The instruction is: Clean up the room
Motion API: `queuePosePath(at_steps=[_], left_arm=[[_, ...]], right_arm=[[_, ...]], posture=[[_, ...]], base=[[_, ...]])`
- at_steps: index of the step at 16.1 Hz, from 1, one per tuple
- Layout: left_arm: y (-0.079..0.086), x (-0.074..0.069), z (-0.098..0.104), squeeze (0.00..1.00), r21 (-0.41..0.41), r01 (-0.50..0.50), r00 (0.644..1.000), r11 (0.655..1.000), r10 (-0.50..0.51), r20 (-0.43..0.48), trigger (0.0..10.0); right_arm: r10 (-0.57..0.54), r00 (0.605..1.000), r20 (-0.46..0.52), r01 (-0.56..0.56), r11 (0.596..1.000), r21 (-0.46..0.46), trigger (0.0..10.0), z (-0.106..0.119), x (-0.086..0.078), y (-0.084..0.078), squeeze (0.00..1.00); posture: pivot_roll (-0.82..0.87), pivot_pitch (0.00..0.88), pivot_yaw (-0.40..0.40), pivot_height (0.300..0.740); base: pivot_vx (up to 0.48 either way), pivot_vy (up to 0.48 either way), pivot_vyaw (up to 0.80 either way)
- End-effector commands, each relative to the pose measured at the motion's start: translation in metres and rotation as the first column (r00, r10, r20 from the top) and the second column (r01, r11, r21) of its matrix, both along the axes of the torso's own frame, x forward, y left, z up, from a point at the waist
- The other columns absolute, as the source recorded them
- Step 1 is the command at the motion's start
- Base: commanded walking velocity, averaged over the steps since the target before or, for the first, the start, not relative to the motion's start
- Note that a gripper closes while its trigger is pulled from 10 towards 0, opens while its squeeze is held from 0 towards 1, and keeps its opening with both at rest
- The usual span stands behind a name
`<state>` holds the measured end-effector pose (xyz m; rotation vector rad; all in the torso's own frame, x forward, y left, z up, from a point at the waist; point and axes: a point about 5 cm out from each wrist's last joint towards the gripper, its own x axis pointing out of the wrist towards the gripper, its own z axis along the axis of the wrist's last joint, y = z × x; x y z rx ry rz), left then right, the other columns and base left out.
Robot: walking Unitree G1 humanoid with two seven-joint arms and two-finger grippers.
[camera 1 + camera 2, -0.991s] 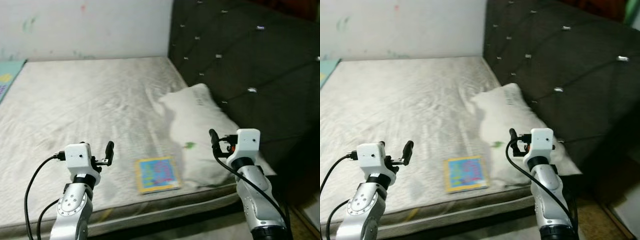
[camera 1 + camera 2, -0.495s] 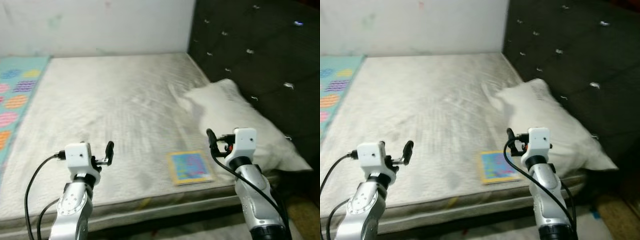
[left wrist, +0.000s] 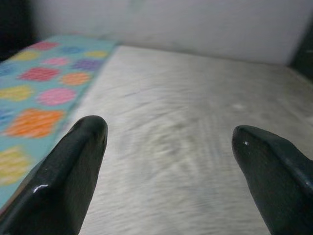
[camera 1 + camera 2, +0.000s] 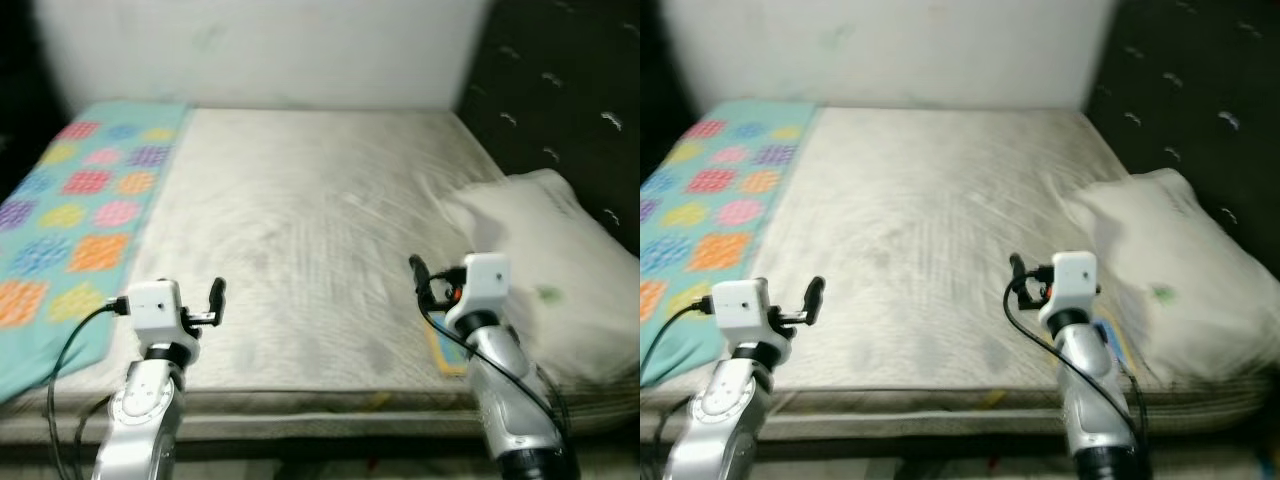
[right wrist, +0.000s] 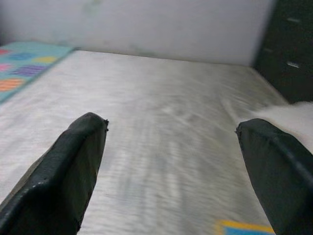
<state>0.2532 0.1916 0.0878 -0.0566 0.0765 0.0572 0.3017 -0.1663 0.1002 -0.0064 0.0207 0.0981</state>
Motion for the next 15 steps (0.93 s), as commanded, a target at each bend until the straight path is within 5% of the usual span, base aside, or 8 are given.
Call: queuePosePath(at_steps=[1,5,10,15], left_arm=[[-0.0009,0.002,0.0008,0.0,0.004,0.005,1.0,1.0,-0.005,0.001,10.0],[-0.001,0.0025,0.001,0.0,0.0,0.005,1.0,1.0,-0.005,0.004,10.0],[-0.0022,0.0022,0.001,0.0,-0.033,0.024,1.0,0.999,-0.023,0.011,10.0],[-0.0032,0.0022,0.0013,0.0,-0.043,0.034,0.999,0.999,-0.033,0.015,10.0]], right_arm=[[-0.007,1.0,0.012,0.007,1.0,-0.007,10.0,0.0028,0.0006,-0.0022,0.0],[-0.005,1.0,0.01,0.006,1.0,-0.011,10.0,0.0025,0.0009,-0.0018,0.0],[-0.003,1.0,0.009,0.003,1.0,-0.017,10.0,0.0023,0.0008,-0.001,0.0],[-0.001,1.0,0.006,0.001,1.0,-0.019,10.0,0.0021,0.0009,-0.0013,0.0]], posture=[[-0.08,0.016,-0.033,0.74],[-0.08,0.017,-0.033,0.74],[-0.09,0.02,-0.031,0.74],[-0.09,0.019,-0.033,0.74]], base=[[0.0,0.48,0.0],[0.0,0.48,0.0],[0.0,0.0,0.0],[0.296,0.0,0.0]])
